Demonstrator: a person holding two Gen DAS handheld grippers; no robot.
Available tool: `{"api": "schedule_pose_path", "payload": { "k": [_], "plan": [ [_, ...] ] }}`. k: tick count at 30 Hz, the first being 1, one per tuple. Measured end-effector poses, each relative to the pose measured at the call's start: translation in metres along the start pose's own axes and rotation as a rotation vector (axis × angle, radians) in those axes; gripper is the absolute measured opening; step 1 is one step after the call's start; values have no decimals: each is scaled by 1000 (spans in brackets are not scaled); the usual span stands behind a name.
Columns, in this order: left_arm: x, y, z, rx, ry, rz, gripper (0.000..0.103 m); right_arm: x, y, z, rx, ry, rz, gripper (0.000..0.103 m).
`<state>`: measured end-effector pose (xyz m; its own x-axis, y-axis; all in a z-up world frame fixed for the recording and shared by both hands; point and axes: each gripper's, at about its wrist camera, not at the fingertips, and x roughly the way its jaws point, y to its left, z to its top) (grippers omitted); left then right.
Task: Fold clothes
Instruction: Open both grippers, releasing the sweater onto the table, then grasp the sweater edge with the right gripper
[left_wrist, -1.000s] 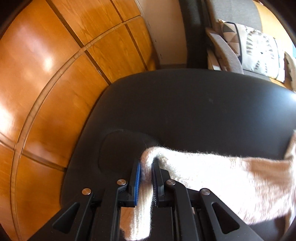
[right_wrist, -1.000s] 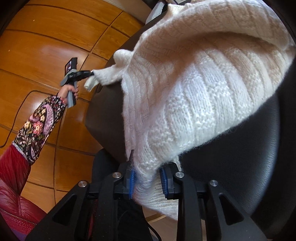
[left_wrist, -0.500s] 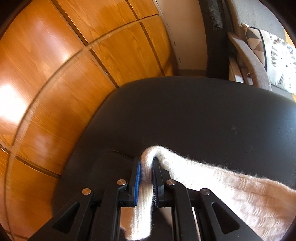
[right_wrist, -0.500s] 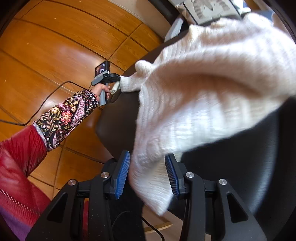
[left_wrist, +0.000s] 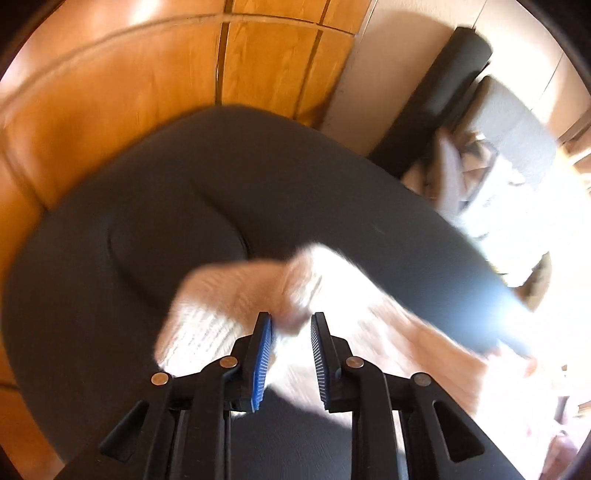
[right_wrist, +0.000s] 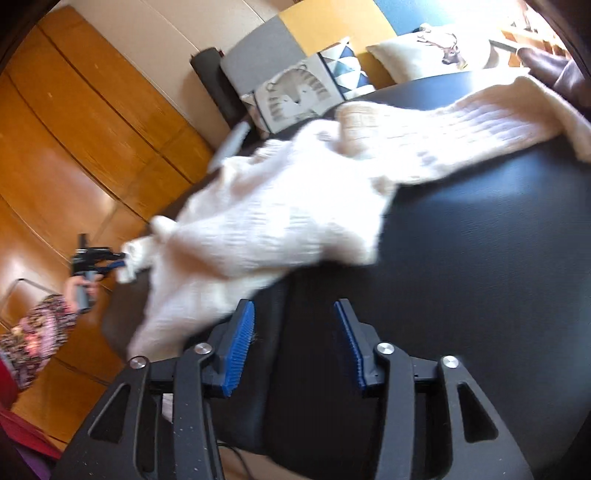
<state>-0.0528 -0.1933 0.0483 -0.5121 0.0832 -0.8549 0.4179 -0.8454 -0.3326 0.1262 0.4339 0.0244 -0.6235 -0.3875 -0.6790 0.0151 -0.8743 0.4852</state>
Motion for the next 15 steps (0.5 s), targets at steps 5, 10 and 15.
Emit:
{"api": "schedule_pose_path", "payload": {
  "k": [5, 10, 15],
  "plan": [
    [-19, -35, -106, 74, 152, -289, 23, 6, -20, 12, -212, 37, -97, 49],
    [-26, -78, -207, 144, 295, -467, 23, 41, -13, 29, -371, 91, -128, 49],
    [-27, -112, -273, 162, 366, -602, 25, 55, -3, 38, -447, 103, -85, 49]
  ]
}}
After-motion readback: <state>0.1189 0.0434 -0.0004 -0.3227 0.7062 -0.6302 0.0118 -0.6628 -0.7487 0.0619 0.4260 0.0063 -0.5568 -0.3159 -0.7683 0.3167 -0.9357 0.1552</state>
